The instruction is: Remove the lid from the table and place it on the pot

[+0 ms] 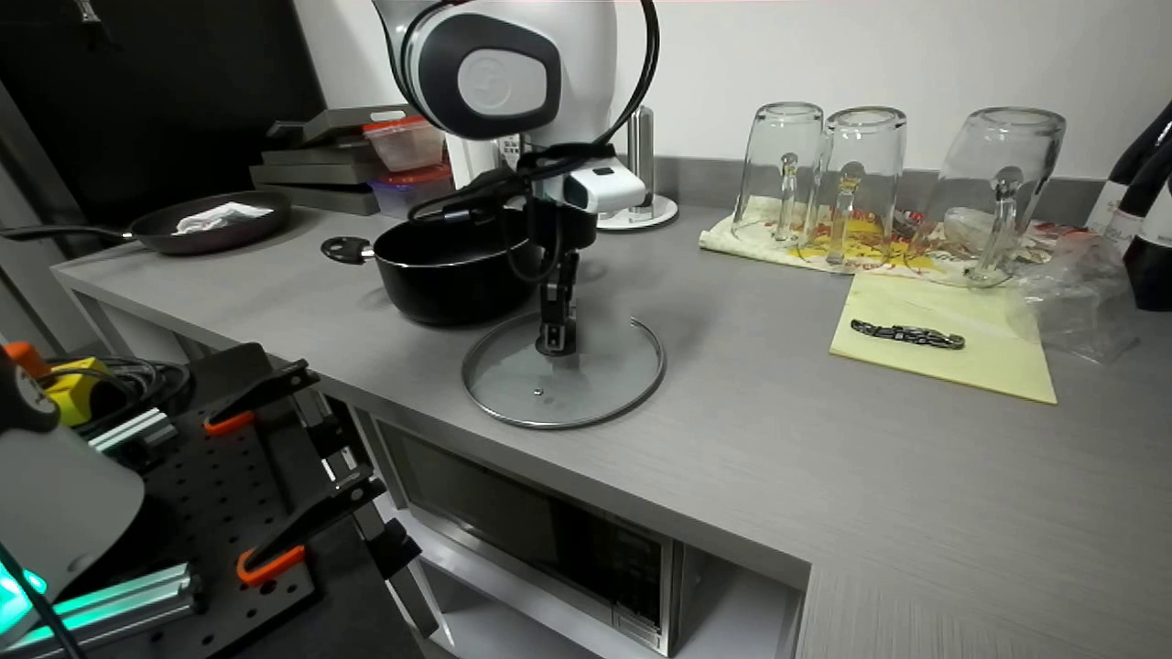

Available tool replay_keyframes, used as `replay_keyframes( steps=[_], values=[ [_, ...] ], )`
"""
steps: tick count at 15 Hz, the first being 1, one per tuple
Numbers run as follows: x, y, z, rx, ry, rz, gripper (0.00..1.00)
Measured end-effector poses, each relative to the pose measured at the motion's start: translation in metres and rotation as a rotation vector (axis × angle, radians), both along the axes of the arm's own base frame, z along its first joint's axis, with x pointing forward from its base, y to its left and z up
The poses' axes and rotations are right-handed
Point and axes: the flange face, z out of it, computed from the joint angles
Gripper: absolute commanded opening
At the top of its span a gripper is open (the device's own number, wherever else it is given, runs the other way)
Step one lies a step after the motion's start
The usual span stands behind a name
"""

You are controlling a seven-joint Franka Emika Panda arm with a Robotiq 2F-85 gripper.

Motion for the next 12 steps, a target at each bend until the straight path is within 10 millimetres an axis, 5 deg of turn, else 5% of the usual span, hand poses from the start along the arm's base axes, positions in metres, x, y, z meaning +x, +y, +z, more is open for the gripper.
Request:
replay_keyframes(
  steps=[5, 12],
  values=[
    [0.002, -0.003, 0.008, 0.0, -0.016, 0.0, 0.25],
    [0.013, -0.037, 0.076, -0.075, -0.135, 0.033, 0.25]
  ],
)
